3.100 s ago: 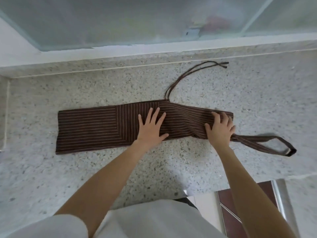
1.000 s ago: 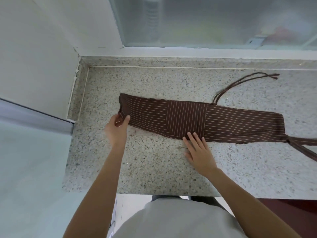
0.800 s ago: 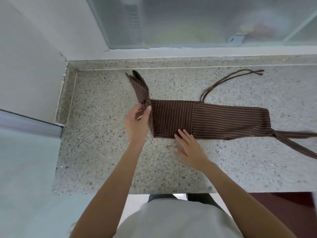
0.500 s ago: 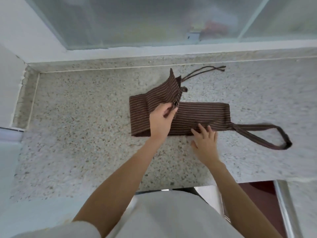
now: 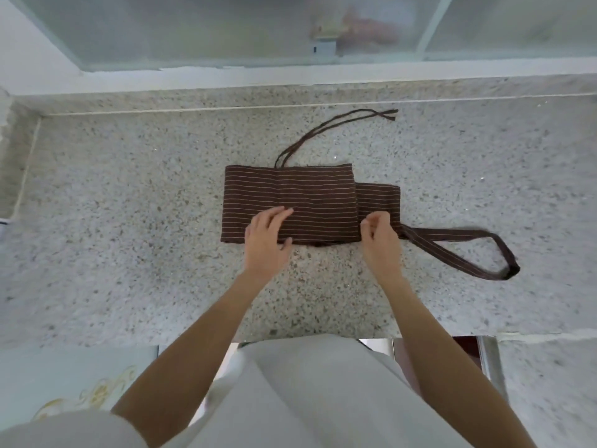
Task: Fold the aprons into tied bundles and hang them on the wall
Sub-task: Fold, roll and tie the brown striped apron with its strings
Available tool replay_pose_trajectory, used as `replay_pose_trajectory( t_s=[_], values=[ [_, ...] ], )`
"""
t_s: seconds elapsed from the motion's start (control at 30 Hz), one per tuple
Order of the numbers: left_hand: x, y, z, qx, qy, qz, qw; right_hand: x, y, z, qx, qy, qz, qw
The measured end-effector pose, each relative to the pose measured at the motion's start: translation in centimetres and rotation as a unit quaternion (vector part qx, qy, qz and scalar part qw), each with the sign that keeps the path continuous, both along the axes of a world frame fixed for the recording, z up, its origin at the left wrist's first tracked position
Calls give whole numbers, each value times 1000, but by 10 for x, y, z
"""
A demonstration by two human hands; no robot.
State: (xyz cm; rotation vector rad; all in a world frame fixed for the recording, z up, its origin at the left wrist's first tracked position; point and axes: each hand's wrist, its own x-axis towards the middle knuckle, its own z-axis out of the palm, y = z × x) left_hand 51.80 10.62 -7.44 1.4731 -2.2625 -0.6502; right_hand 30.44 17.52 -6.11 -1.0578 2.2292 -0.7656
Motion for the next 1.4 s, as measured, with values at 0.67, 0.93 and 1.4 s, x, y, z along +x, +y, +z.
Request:
replay_pose_trajectory(
  t_s=[0.67, 0.93, 1.4],
  values=[
    [75, -21, -29, -19, -28, -23, 999, -24, -2, 13, 46, 164, -30, 985],
    [80, -26, -32, 0, -53, -62, 997, -31, 9, -18, 107, 204, -7, 973],
    [67, -65, -3, 22, -66, -125, 990, -36, -3, -20, 115, 304, 26, 945]
  ],
)
